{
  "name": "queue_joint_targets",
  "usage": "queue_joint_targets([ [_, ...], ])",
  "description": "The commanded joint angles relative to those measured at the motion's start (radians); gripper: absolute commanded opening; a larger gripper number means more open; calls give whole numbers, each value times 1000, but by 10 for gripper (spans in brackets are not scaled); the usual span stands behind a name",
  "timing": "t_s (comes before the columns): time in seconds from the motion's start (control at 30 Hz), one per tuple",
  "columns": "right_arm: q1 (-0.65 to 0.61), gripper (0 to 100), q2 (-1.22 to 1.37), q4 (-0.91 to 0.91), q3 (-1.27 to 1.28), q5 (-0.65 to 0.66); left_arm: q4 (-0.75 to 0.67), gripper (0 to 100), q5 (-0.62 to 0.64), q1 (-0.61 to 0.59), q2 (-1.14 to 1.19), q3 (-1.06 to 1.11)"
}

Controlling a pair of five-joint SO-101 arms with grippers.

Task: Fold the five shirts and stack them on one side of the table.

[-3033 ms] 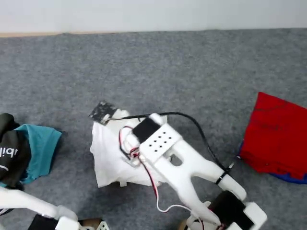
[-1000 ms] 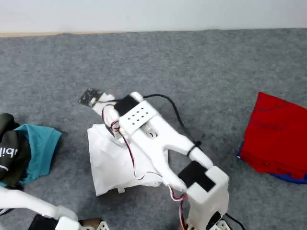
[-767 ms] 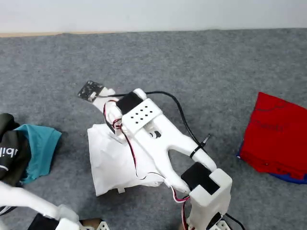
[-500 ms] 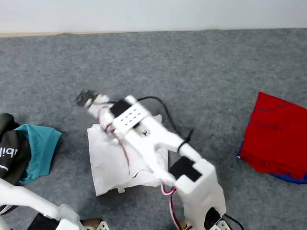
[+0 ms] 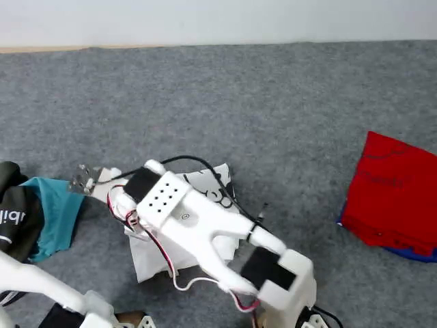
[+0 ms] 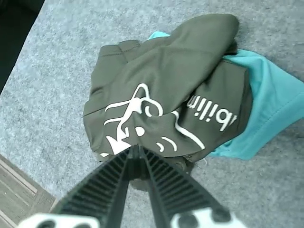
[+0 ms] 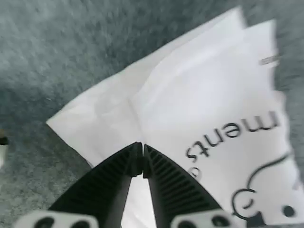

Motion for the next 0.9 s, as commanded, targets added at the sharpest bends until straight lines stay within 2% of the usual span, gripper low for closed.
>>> queue_joint_targets([
  [0.0, 61, 9, -139, 8, -44, 8, -12, 8, 11, 46, -31, -4],
  [0.13, 134, 9, -213, 73, -44, 9, 48, 16, 6, 141, -29, -4],
  [0.2, 186, 9, -240, 122, -44, 9, 89, 53, 6, 219, -23, 2],
  [0.3, 274, 9, -280, 200, -44, 9, 86, 106, 8, 333, -31, 58],
  [0.43, 407, 9, -340, 285, -44, 8, 87, 115, 8, 476, -31, 122],
  [0.57, 541, 9, -407, 352, -37, 2, 89, 115, 12, 592, -40, 236],
  [0.67, 657, 9, -475, 352, 0, -43, 87, 115, 40, 654, -103, 354],
  [0.8, 779, 9, -568, 352, 84, -48, 80, 115, 91, 781, -207, 572],
  [0.87, 829, 9, -624, 352, 138, -49, 51, 116, 106, 818, -250, 615],
])
